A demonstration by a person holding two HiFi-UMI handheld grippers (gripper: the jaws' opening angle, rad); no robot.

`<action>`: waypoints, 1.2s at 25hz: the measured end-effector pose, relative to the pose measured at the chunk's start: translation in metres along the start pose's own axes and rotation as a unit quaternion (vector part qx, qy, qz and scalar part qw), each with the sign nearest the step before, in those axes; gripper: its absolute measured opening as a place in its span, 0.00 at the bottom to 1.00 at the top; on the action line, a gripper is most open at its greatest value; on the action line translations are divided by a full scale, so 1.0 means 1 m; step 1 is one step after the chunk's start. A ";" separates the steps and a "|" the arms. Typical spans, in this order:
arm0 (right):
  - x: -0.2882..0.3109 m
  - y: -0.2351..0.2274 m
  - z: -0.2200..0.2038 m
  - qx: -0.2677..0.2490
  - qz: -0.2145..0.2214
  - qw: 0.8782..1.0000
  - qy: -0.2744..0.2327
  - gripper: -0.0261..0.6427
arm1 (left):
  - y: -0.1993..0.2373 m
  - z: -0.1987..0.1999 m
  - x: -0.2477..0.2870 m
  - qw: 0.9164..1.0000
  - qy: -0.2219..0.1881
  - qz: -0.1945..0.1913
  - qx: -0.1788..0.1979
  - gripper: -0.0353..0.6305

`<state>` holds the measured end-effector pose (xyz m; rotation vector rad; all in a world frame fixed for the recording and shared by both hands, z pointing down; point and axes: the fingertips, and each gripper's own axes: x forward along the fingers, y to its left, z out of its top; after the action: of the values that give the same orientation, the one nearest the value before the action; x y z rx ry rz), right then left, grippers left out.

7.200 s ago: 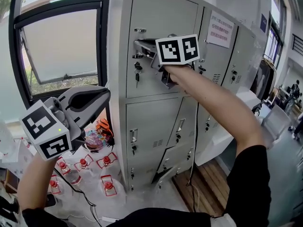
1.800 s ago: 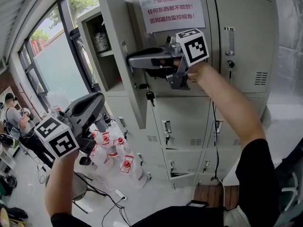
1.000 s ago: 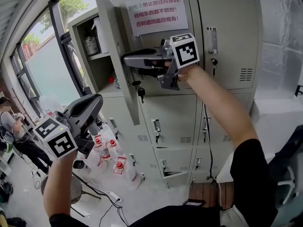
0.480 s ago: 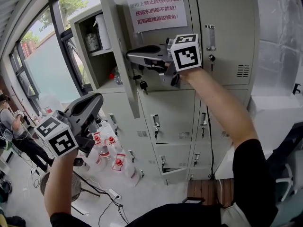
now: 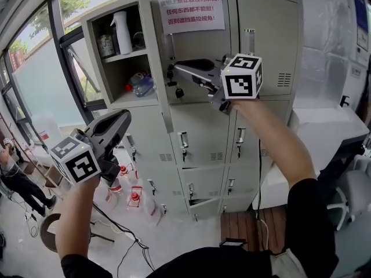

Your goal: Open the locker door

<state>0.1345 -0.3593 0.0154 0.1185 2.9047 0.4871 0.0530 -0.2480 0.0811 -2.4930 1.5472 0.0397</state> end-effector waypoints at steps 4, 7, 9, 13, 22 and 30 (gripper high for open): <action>-0.013 0.019 -0.007 -0.009 -0.057 0.998 0.006 0.08 | 0.002 -0.017 -0.013 1.000 -0.003 -0.015 -0.013 0.08; -0.018 0.039 -0.016 -0.006 -0.085 0.996 0.008 0.08 | 0.004 -0.030 -0.024 0.999 -0.004 -0.021 -0.023 0.08; -0.022 0.055 -0.022 -0.005 -0.102 0.995 0.005 0.08 | 0.002 -0.039 -0.031 0.999 -0.004 -0.024 -0.029 0.08; -0.024 0.095 -0.042 0.010 -0.122 0.993 -0.001 0.07 | -0.009 -0.062 -0.047 0.998 -0.009 -0.029 -0.049 0.08; -0.023 0.179 -0.137 0.049 -0.152 0.987 0.008 0.06 | -0.023 -0.140 -0.109 0.999 0.010 0.031 0.013 0.08; 0.006 0.277 -0.211 0.060 -0.128 0.990 0.011 0.06 | -0.058 -0.208 -0.174 0.995 0.014 0.071 0.071 0.08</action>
<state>0.0989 -0.1641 0.3017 -0.2419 2.9115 0.2728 0.0082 -0.1090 0.3168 -2.2816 1.6744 -0.0819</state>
